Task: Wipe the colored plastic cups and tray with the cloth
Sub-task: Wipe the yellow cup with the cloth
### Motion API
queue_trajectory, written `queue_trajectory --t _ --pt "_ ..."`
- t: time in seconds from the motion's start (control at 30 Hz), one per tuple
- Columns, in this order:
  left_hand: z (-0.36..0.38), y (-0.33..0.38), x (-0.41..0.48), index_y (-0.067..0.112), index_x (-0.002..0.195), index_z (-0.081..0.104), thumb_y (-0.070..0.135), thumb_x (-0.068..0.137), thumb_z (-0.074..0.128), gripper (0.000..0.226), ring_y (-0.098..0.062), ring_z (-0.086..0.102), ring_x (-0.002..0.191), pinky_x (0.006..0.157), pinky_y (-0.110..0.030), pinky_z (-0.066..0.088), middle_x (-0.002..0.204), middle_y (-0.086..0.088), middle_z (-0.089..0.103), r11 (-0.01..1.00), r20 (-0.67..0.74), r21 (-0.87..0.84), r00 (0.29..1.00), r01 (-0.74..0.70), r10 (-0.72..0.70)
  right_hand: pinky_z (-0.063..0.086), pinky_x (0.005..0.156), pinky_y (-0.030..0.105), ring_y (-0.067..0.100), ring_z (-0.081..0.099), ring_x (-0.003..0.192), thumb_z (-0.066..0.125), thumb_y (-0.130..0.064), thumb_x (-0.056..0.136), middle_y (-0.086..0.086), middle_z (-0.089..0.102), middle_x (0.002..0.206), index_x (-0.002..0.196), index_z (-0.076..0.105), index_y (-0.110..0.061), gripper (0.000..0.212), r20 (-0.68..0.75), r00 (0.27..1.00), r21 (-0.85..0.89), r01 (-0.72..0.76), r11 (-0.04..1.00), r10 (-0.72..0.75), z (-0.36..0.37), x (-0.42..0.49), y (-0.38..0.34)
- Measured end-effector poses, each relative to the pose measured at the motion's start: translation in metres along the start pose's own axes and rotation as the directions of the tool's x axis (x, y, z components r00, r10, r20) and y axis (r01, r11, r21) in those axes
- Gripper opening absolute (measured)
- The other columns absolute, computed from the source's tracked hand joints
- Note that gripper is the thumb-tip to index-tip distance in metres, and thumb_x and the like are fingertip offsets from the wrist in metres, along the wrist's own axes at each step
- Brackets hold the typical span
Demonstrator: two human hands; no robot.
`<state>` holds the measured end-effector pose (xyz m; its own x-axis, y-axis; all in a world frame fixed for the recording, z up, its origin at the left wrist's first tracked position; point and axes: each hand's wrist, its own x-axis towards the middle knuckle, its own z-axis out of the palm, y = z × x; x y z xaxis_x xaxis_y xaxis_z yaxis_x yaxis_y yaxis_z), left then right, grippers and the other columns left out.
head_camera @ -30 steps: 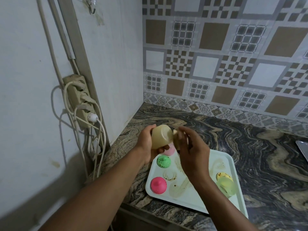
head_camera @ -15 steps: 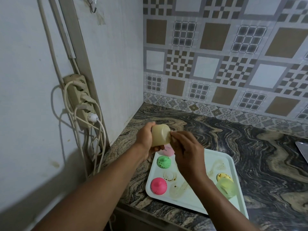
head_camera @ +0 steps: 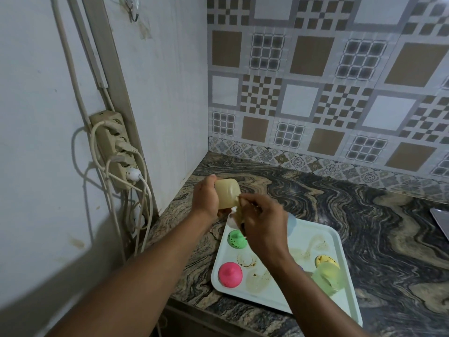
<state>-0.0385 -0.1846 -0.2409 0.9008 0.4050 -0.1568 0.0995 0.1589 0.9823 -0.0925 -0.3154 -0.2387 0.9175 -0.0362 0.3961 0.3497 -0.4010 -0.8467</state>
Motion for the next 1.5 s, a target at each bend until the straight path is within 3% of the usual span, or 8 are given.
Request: queue_trajectory --t 0.13,0.33,0.63,0.83,0.97,1.1,1.23,1.5 --pt "-0.007 0.0 0.002 -0.007 0.095 0.066 0.044 0.08 0.041 0.059 -0.033 0.058 0.066 0.039 -0.023 0.037 0.077 -0.022 0.059 0.996 0.003 0.035 0.997 -0.081 0.08 0.056 0.051 0.037 0.016 0.065 0.052 0.061 -0.01 0.099 0.0 0.071 0.063 0.095 0.078 -0.013 0.018 0.066 0.96 0.334 -0.277 0.901 0.271 -0.008 0.01 -0.012" --pt "-0.004 -0.001 0.0 0.002 0.089 0.066 0.024 0.102 0.041 0.036 -0.031 0.058 0.063 0.033 -0.019 0.036 0.077 -0.017 0.058 0.997 -0.014 0.038 0.997 -0.071 0.072 0.054 0.046 0.037 0.019 0.061 0.047 0.058 -0.006 0.1 0.008 0.067 0.061 0.083 0.074 -0.021 0.028 0.116 0.932 0.202 -0.36 0.911 0.343 -0.003 0.01 -0.021" --pt "-0.024 0.01 -0.004 0.011 0.087 0.061 0.044 0.094 0.045 0.037 -0.026 0.052 0.047 0.035 -0.016 0.026 0.062 -0.013 0.06 0.952 0.266 -0.159 0.94 0.26 -0.212 0.048 0.061 0.035 0.03 0.064 0.079 0.055 -0.001 0.097 0.025 0.07 0.1 0.104 0.071 0.003 0.018 0.213 0.788 0.642 -0.558 0.526 0.577 -0.047 0.053 -0.011" --pt "-0.016 0.012 -0.005 0.009 0.089 0.061 0.042 0.094 0.045 0.038 -0.027 0.052 0.045 0.036 -0.019 0.029 0.064 -0.013 0.059 0.949 0.34 -0.172 0.92 0.263 -0.194 0.063 0.07 0.037 0.015 0.075 0.082 0.069 -0.007 0.092 0.002 0.077 0.1 0.112 0.076 -0.016 0.023 0.012 0.994 0.258 -0.111 0.96 0.112 -0.04 0.046 -0.013" --pt "-0.009 0.012 -0.006 0.007 0.089 0.061 0.04 0.098 0.041 0.04 -0.023 0.051 0.049 0.038 -0.02 0.031 0.067 -0.011 0.058 0.941 0.37 -0.199 0.91 0.273 -0.186 0.058 0.084 0.034 0.013 0.07 0.098 0.067 0.001 0.087 -0.001 0.074 0.111 0.109 0.078 -0.013 0.028 0.061 0.898 -0.109 0.439 0.892 -0.435 -0.019 0.032 -0.005" --pt "-0.015 0.008 -0.002 0.008 0.1 0.058 0.039 0.095 0.048 0.033 -0.025 0.055 0.05 0.037 -0.02 0.035 0.075 -0.014 0.055 0.964 0.185 -0.179 0.969 0.196 -0.163 0.058 0.075 0.039 0.015 0.071 0.091 0.064 -0.002 0.09 -0.001 0.073 0.106 0.108 0.078 -0.013 0.025 0.168 0.884 -0.122 0.458 0.881 -0.436 -0.02 0.01 0.007" --pt "-0.012 0.011 -0.005 0.008 0.099 0.057 0.036 0.097 0.046 0.03 -0.026 0.056 0.046 0.037 -0.021 0.035 0.077 -0.018 0.056 0.975 0.147 -0.154 0.979 0.162 -0.14 0.061 0.079 0.04 0.006 0.072 0.09 0.064 -0.023 0.085 -0.01 0.075 0.098 0.105 0.076 -0.025 0.023 -0.074 0.991 0.12 0.121 0.985 -0.113 -0.021 0.015 -0.002" --pt "-0.009 0.013 -0.008 0.013 0.087 0.056 0.038 0.1 0.04 0.033 -0.019 0.055 0.051 0.048 -0.027 0.036 0.067 -0.008 0.055 0.982 0.247 -0.124 0.963 0.144 -0.11 0.056 0.088 0.033 0.019 0.066 0.109 0.06 0.002 0.091 0.006 0.069 0.12 0.117 0.075 -0.007 0.031 0.075 0.84 -0.083 0.542 0.836 -0.537 -0.011 0.009 -0.005"
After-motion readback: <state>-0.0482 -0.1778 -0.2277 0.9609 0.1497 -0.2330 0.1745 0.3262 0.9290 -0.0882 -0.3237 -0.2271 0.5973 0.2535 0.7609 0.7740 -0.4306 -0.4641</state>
